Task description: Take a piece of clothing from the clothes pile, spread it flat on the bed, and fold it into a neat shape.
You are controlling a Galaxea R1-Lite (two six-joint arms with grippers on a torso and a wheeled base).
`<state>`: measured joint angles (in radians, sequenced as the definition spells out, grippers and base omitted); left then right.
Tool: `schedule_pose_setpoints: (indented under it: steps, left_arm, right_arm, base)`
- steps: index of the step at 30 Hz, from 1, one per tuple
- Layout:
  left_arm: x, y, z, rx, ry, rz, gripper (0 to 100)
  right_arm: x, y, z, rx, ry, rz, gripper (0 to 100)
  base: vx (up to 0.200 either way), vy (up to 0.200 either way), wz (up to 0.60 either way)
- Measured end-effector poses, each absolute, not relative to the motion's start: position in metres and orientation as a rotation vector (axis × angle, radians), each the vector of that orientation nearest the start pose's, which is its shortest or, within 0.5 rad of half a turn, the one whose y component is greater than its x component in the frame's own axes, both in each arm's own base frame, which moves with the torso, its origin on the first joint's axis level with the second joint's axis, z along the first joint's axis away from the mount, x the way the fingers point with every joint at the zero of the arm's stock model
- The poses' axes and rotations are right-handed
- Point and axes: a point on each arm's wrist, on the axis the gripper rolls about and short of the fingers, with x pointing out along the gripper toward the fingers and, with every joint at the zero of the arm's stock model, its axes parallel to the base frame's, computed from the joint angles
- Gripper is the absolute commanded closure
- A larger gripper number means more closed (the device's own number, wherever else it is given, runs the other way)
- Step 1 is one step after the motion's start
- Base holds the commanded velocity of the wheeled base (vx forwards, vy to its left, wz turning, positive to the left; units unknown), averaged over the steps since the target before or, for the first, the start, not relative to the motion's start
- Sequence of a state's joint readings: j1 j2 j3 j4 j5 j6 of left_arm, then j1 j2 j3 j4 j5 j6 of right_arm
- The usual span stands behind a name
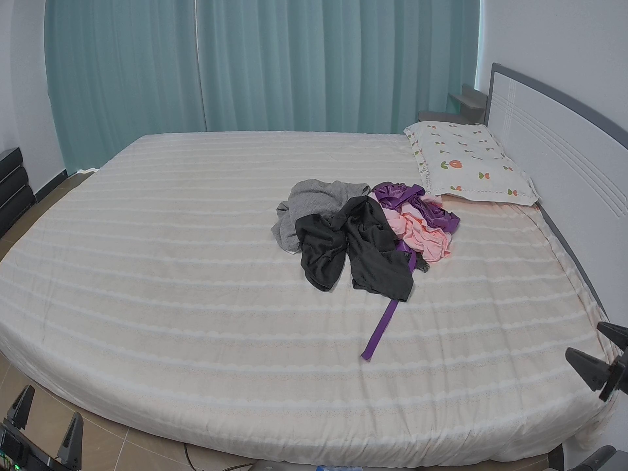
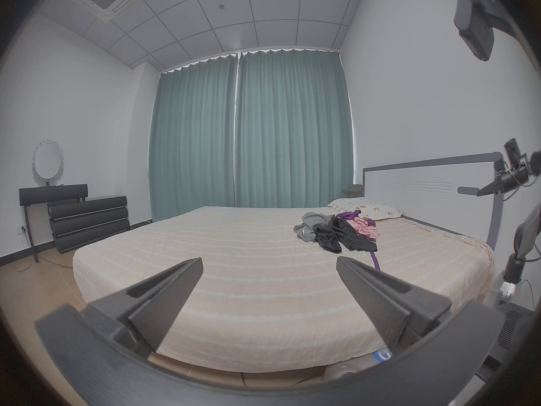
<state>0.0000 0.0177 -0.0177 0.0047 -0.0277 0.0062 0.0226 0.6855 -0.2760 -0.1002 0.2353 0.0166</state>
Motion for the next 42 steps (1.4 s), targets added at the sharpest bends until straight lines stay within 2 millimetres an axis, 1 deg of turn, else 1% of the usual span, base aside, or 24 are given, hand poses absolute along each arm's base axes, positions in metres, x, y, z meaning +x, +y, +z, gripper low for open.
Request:
schedule_pose_setpoints:
  steps: [5, 10, 14, 18, 23, 28, 30, 34, 38, 42]
  left_arm:
    - [-0.023, -0.001, 0.08, 0.006, 0.005, -0.027, 0]
    - [-0.023, -0.001, 0.08, 0.006, 0.005, -0.027, 0]
    - [-0.023, -0.001, 0.08, 0.006, 0.005, -0.028, 0]
    - [-0.023, -0.001, 0.08, 0.006, 0.005, -0.028, 0]
    - [-0.023, -0.001, 0.08, 0.006, 0.004, -0.028, 0]
    - [-0.023, -0.001, 0.08, 0.006, 0.005, -0.027, 0]
    - [-0.023, -0.001, 0.08, 0.006, 0.004, -0.027, 0]
    - [-0.023, -0.001, 0.08, 0.006, 0.004, -0.028, 0]
    - [-0.023, -0.001, 0.08, 0.006, 0.005, -0.028, 0]
    - [-0.023, -0.001, 0.08, 0.006, 0.005, -0.028, 0]
  right_arm:
    - [0.101, 0.01, 0.163, 0.064, 0.39, 0.285, 0]
    - [0.152, 0.017, 0.161, 0.091, 0.452, 0.296, 0]
    - [0.197, 0.026, 0.154, 0.121, 0.491, 0.288, 0]
    - [0.243, 0.036, 0.141, 0.146, 0.526, 0.266, 0]
    - [0.306, 0.055, 0.116, 0.192, 0.551, 0.225, 0]
    - [0.366, 0.081, 0.082, 0.227, 0.554, 0.188, 0]
    - [0.386, 0.091, 0.068, 0.24, 0.548, 0.178, 0]
    - [0.416, 0.109, 0.04, 0.265, 0.542, 0.166, 0]
    - [0.435, 0.12, 0.016, 0.297, 0.549, 0.157, 0]
    - [0.45, 0.13, -0.003, 0.334, 0.549, 0.155, 0]
  base:
    - [0.0, 0.0, 0.0]
    - [0.0, 0.0, 0.0]
    - [0.0, 0.0, 0.0]
    - [0.0, 0.0, 0.0]
    - [0.0, 0.0, 0.0]
    - [0.0, 0.0, 0.0]
    - [0.0, 0.0, 0.0]
    - [0.0, 0.0, 0.0]
    - [0.0, 0.0, 0.0]
    - [0.0, 0.0, 0.0]
